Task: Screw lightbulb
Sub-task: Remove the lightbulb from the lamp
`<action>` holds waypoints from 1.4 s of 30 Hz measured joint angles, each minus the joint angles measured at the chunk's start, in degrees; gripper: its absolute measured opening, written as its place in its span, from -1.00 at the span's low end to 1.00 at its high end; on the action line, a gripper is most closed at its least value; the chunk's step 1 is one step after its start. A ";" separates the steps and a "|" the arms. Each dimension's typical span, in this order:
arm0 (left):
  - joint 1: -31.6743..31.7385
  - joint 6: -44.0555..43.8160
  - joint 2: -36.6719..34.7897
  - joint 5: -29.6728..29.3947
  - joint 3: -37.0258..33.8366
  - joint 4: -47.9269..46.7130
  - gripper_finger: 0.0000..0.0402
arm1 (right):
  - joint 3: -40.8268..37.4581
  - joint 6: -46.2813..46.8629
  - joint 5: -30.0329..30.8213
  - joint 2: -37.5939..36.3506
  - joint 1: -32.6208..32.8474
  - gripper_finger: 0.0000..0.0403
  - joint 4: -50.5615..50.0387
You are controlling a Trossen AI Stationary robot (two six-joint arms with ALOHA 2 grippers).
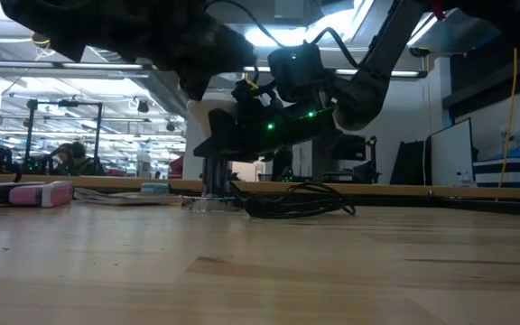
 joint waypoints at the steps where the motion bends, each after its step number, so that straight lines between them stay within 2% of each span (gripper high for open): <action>1: 0.38 -1.83 -0.02 -0.07 0.12 -1.11 -0.61 | -0.01 -0.33 -0.93 0.00 -0.04 -0.18 0.17; 6: 1.00 -6.67 -0.02 -0.12 0.18 -9.66 -0.61 | 0.01 -0.78 -1.65 0.02 -0.04 -0.18 -0.86; 10: -0.14 -10.75 -0.02 -0.08 0.18 -20.01 -0.61 | 0.02 -1.88 -2.27 0.02 -0.04 -0.18 -1.09; 13: -1.00 -10.51 -0.02 -0.81 0.16 -26.63 -0.61 | -0.02 -1.92 -2.61 0.07 -0.04 -0.18 -0.59; 20: 0.66 -3.66 -0.02 -16.12 0.16 -29.61 -0.61 | -0.22 -0.96 -4.68 0.35 0.21 -0.18 2.16; 23: 2.23 -3.03 -0.02 -20.10 0.16 -30.21 -0.61 | -0.22 3.03 -0.49 0.37 0.57 -0.18 2.01; 26: 3.38 -3.75 -0.02 -20.42 0.13 -31.37 -0.61 | -0.22 4.10 4.55 0.37 0.72 -0.18 1.78; 33: 3.48 -4.88 0.04 -20.38 -2.57 -28.44 -0.63 | -0.24 6.73 18.36 0.37 1.65 -0.18 1.33; 35: 3.48 -4.85 0.50 -20.38 -4.14 -23.87 -0.67 | -0.24 7.32 20.85 0.37 1.68 -0.18 1.26; 38: 3.51 -3.45 2.39 -19.76 -6.60 -13.47 -0.76 | -0.24 7.36 21.12 0.37 1.70 -0.18 1.25; 42: 3.53 0.17 6.28 -14.94 -7.51 -4.94 -0.87 | -0.24 7.36 20.32 0.37 1.66 -0.18 1.11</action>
